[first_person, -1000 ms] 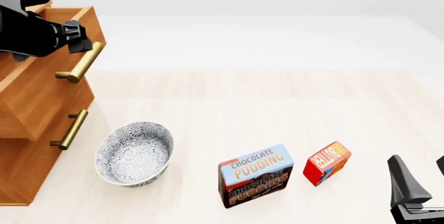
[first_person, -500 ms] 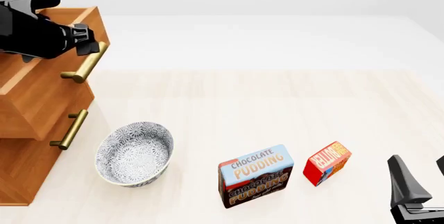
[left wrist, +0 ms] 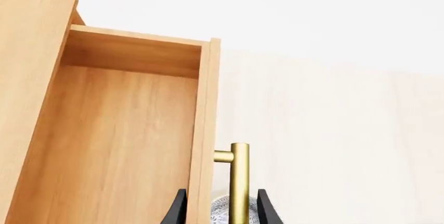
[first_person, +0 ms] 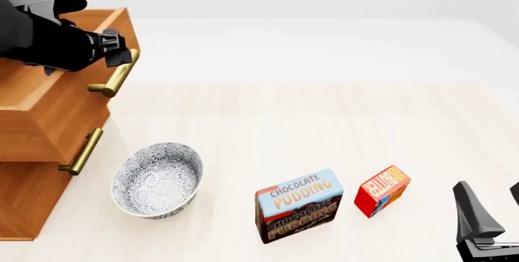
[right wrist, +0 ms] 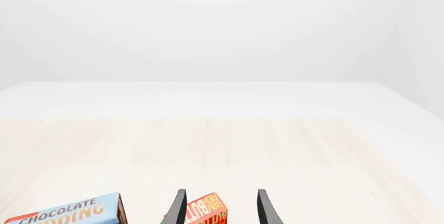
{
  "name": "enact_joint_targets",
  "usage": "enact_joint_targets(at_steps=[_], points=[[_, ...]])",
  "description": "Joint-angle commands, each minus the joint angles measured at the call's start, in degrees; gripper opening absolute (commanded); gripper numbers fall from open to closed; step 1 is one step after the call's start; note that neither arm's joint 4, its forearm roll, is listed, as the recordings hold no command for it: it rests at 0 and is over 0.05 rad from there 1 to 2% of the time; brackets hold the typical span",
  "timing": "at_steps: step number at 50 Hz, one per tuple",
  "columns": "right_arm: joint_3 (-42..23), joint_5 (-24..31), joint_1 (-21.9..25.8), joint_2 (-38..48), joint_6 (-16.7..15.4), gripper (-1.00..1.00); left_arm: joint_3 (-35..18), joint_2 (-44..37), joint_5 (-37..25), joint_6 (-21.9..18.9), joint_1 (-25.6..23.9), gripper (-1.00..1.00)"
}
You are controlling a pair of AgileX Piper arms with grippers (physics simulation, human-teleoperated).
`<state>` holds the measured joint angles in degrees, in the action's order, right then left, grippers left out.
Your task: Put the butter at the back in the top drawer of the cabinet and close it.
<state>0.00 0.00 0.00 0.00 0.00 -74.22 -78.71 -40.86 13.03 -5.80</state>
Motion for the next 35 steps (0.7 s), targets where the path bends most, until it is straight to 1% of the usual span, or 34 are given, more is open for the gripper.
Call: enact_joint_targets(at_steps=[1, 27, 35], points=[[0.00, 0.00, 0.00, 0.00, 0.00, 1.00, 0.89, -1.07, 0.91, 1.14, -3.18, 1.00], [0.00, 0.00, 0.00, 0.00, 0.00, 1.00, 2.47, -2.08, 2.37, 2.59, -6.80, 1.00], [0.00, 0.00, 0.00, 0.00, 0.00, 1.00, 2.58, -1.86, 2.22, 2.40, -7.10, 1.00]])
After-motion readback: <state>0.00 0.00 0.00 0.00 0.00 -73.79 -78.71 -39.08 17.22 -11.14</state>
